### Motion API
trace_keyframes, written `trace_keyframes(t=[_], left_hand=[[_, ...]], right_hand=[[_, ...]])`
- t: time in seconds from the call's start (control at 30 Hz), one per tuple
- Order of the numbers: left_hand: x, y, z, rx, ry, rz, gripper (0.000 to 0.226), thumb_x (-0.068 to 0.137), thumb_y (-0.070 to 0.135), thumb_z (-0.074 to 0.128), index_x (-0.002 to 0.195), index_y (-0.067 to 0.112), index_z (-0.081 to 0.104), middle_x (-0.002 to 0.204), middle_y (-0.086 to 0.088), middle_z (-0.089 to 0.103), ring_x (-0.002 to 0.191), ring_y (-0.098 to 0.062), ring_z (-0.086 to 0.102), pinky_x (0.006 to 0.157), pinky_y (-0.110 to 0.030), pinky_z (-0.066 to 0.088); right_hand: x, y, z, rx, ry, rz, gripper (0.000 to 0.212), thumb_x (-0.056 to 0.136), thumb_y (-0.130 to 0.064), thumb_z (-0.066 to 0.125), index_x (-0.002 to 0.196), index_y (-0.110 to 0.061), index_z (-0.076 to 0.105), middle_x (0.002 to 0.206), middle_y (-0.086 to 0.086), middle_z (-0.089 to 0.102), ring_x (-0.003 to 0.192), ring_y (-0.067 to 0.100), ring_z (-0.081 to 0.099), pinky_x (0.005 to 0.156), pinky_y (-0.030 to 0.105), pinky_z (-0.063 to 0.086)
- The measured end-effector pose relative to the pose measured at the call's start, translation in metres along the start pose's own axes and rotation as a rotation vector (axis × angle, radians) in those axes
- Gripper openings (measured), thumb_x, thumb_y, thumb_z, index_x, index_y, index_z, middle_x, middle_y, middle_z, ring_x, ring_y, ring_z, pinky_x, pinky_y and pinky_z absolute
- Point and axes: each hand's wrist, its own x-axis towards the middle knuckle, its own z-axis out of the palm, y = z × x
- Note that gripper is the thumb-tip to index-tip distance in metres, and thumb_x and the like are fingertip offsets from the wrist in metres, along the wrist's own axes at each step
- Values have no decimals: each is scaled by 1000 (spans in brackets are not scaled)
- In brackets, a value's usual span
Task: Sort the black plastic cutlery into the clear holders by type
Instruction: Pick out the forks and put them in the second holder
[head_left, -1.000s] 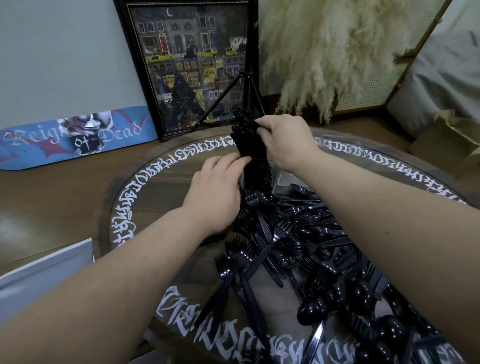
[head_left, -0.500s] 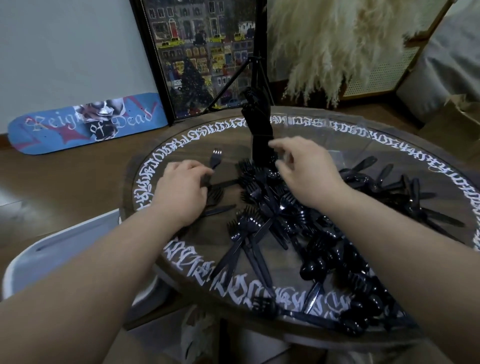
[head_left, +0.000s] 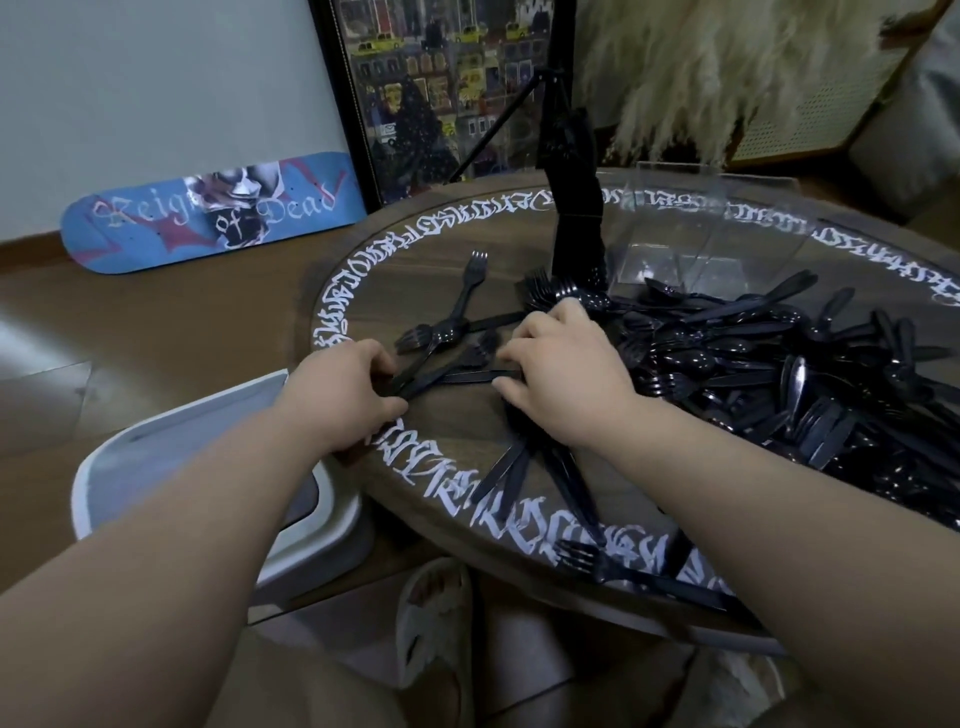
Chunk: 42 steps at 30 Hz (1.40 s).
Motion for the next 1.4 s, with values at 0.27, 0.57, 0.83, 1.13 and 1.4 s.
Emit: trace_keyframes(t=[0.27, 0.57, 0.83, 1.13, 1.4], left_hand=[[10, -9, 0, -156, 136, -20, 7, 89, 18, 62, 94, 21, 65, 86, 1, 68, 87, -21, 62, 72, -26, 41], [11, -7, -7, -230, 72, -16, 28, 86, 15, 58, 112, 24, 61, 109, 1, 66, 99, -20, 59, 81, -27, 44], [10, 12, 0, 53, 16, 160, 65, 86, 49, 53, 146, 40, 29, 157, 9, 21, 144, -22, 10, 114, -52, 22], [-6, 79, 30, 137, -143, 526, 89, 72, 81, 45, 146, 52, 6, 160, 10, -12, 145, -18, -19, 112, -62, -4], [6, 80, 36, 289, -174, 370, 96, 70, 84, 46, 149, 46, 6, 160, 8, -11, 145, -22, -20, 110, -67, -1]], right_hand=[[24, -5, 15, -78, -106, -11, 34, 92, -49, 50, 109, -26, 68, 107, -5, 59, 107, 24, 38, 88, 36, 39], [8, 5, 12, -16, -86, -69, 36, 92, -49, 48, 115, -29, 67, 112, -6, 57, 108, 22, 36, 94, 40, 39], [-22, 19, -6, -112, -73, 46, 53, 93, -55, 37, 137, -28, 46, 148, -8, 36, 129, 23, 24, 101, 40, 25], [-47, 75, -30, -105, -201, 340, 47, 96, -39, 39, 142, -32, 39, 152, -2, 29, 134, 28, 20, 107, 47, 26], [-65, 93, -25, 6, -241, 335, 63, 87, -49, 56, 144, -35, 35, 151, -2, 29, 133, 30, 22, 110, 48, 30]])
